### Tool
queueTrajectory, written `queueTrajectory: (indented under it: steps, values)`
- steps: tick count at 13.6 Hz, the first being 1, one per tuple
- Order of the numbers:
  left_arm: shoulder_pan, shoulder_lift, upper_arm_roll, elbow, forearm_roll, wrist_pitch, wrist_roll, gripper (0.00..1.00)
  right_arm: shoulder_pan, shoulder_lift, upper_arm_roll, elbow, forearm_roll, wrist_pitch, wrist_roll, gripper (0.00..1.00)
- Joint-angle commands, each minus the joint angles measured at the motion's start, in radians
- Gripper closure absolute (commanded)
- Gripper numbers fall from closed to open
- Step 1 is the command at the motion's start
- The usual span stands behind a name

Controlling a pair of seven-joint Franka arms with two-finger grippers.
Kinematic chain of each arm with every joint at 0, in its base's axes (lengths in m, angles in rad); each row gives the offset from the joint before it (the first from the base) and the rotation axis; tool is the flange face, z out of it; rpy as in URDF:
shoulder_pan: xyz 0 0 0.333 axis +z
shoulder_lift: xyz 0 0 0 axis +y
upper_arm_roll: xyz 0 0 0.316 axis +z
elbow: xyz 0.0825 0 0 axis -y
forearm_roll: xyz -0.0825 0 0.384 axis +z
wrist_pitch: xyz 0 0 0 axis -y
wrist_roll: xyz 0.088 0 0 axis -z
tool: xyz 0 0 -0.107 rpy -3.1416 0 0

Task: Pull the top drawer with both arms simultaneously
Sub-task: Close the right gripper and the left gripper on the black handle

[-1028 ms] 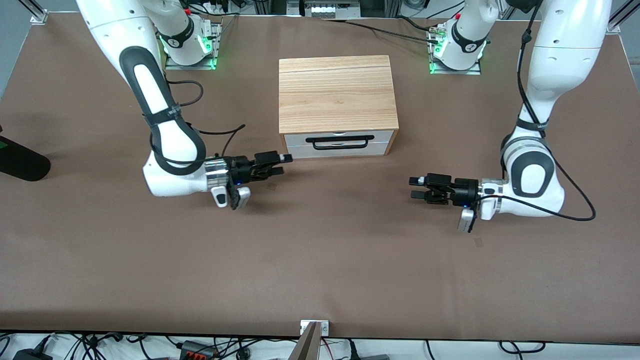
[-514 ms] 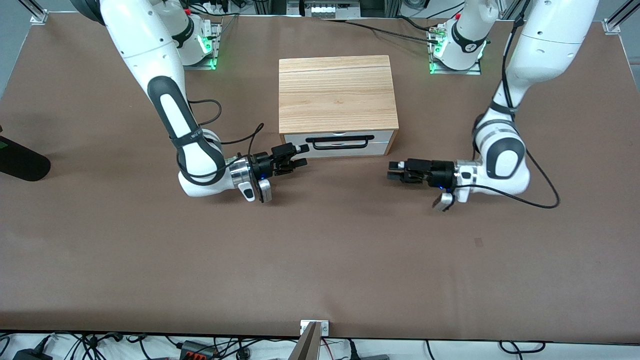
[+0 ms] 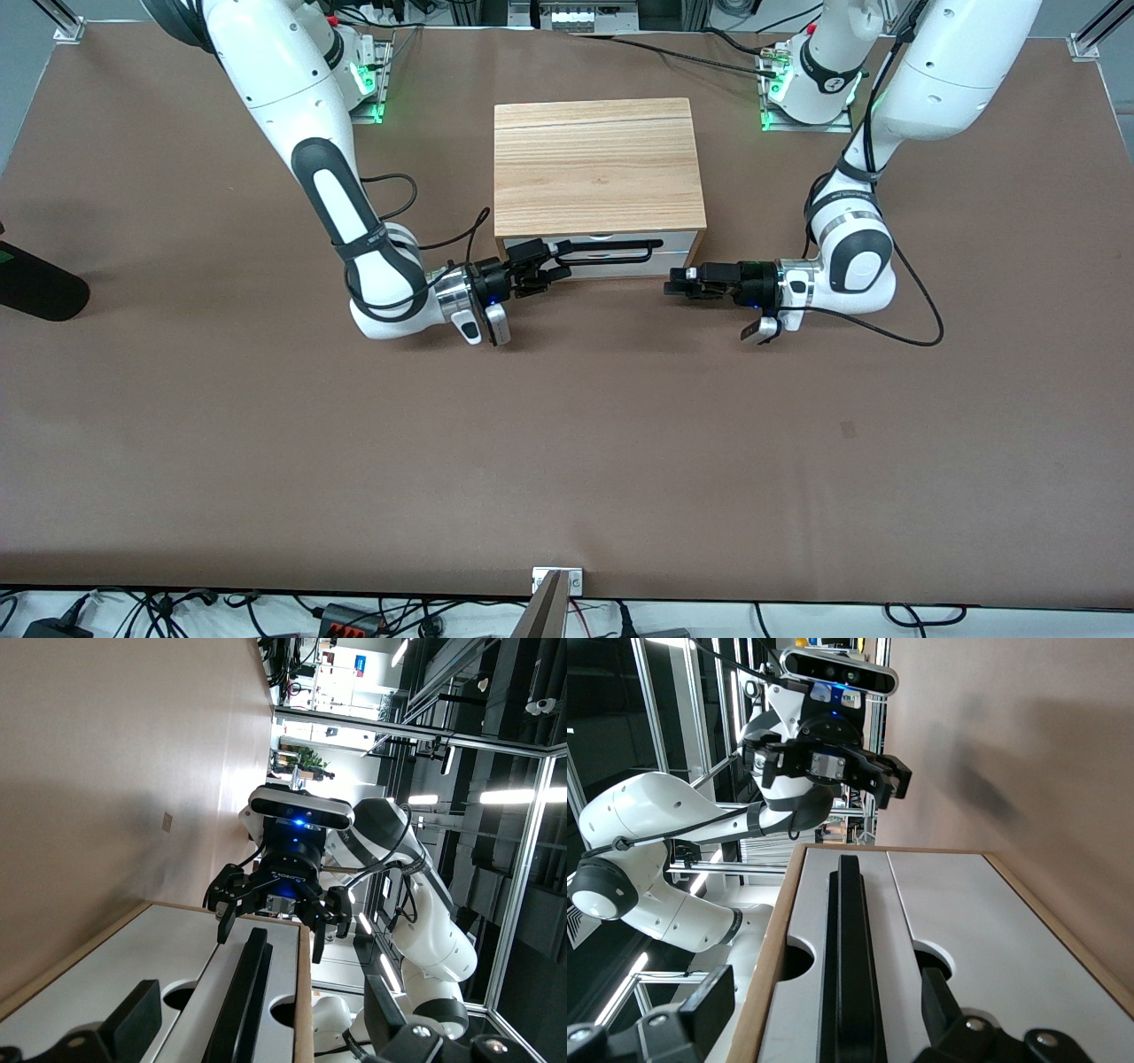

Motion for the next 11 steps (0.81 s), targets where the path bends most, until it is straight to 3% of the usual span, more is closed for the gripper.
queueTrajectory:
  steps: [1, 2, 3, 4, 7, 11]
  values:
    - [0.008, -0.018, -0.054, -0.081, -0.103, 0.010, 0.058, 0.00, 0.000, -0.004, -0.002, -0.021, 0.023, -0.003, -0.046, 0.25]
    - [0.006, -0.016, -0.071, -0.100, -0.138, 0.010, 0.088, 0.03, -0.002, -0.002, -0.002, -0.024, 0.023, -0.003, -0.058, 0.31]
    - [0.006, -0.016, -0.080, -0.112, -0.155, 0.010, 0.102, 0.09, -0.002, -0.002, 0.000, -0.028, 0.023, -0.003, -0.061, 0.49]
    - [0.006, -0.016, -0.085, -0.117, -0.157, 0.010, 0.104, 0.13, -0.002, -0.002, 0.000, -0.030, 0.023, -0.003, -0.061, 0.50]
    - [0.003, -0.016, -0.085, -0.128, -0.158, 0.010, 0.113, 0.44, 0.000, -0.002, -0.002, -0.030, 0.023, 0.004, -0.061, 0.63]
    - [0.005, -0.016, -0.085, -0.145, -0.164, 0.010, 0.121, 0.65, 0.001, 0.004, 0.000, -0.030, 0.023, 0.008, -0.063, 0.80]
